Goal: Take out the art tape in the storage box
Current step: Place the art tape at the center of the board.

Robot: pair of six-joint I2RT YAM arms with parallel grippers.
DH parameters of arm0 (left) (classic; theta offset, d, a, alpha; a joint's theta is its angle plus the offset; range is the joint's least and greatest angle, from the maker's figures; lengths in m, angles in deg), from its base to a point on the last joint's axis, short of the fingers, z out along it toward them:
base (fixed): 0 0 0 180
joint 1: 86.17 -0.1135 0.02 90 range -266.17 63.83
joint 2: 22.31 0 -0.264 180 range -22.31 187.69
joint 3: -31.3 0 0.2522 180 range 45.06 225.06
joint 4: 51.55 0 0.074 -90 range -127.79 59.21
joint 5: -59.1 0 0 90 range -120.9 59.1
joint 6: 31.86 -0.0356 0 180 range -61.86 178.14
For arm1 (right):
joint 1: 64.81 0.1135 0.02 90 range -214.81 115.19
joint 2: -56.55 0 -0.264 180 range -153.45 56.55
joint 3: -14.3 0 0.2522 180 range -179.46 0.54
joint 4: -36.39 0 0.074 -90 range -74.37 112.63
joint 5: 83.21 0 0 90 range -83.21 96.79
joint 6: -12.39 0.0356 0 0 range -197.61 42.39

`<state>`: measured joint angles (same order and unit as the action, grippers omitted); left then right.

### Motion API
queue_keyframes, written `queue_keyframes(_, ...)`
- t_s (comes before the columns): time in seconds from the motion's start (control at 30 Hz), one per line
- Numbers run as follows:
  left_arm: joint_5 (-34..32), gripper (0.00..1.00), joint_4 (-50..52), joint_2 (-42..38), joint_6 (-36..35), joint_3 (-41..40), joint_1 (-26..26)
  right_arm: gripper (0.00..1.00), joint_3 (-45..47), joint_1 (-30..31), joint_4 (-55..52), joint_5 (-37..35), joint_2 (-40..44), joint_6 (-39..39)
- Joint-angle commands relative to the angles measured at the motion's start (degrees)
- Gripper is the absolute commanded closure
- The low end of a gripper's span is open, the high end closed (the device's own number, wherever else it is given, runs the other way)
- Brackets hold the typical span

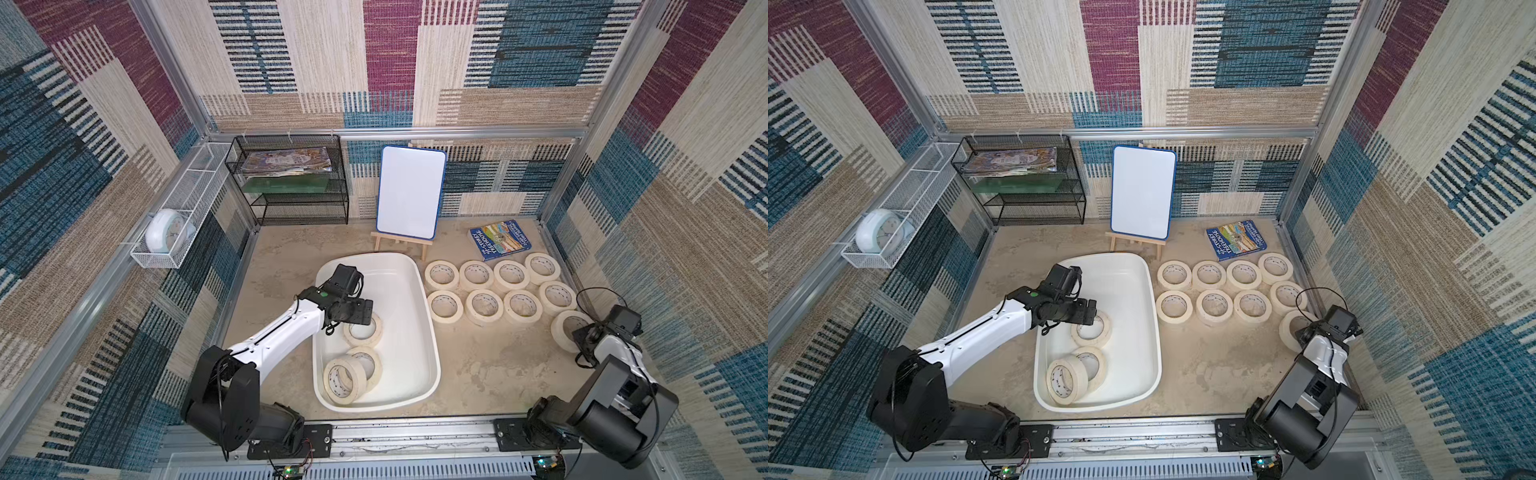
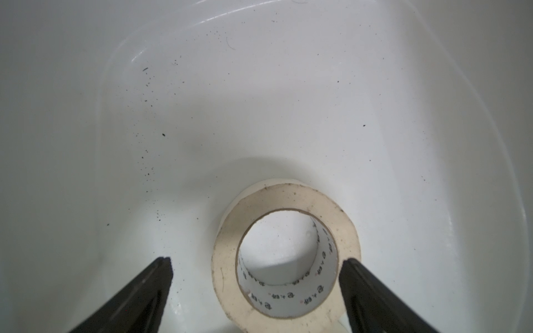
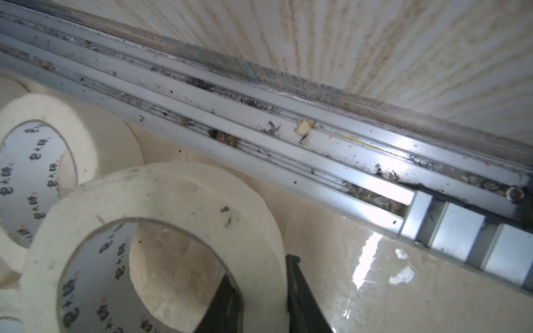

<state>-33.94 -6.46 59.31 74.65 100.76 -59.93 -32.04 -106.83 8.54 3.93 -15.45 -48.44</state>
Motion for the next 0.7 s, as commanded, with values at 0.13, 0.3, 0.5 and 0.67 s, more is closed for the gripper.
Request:
queue_keyframes(0.13,1.09,0.04,-0.88,0.79,-0.09,0.33,-0.07,0.88,0.41,0.10,2.48,0.18,-0.65,-2.71)
queue_keyframes(0.3,1.25,0.03,-0.92,0.51,-0.03,-0.15,-0.05,0.73,0.79,0.18,2.91,0.61,-0.29,-2.80)
queue_keyframes(0.5,0.85,0.00,-0.57,-0.89,-0.03,-0.94,-0.05,0.52,1.21,0.15,2.56,0.74,1.54,-2.71)
queue_keyframes(0.67,0.89,0.00,-0.22,-1.53,-0.16,-0.88,-0.05,0.45,0.80,0.37,1.38,1.32,4.43,-2.63)
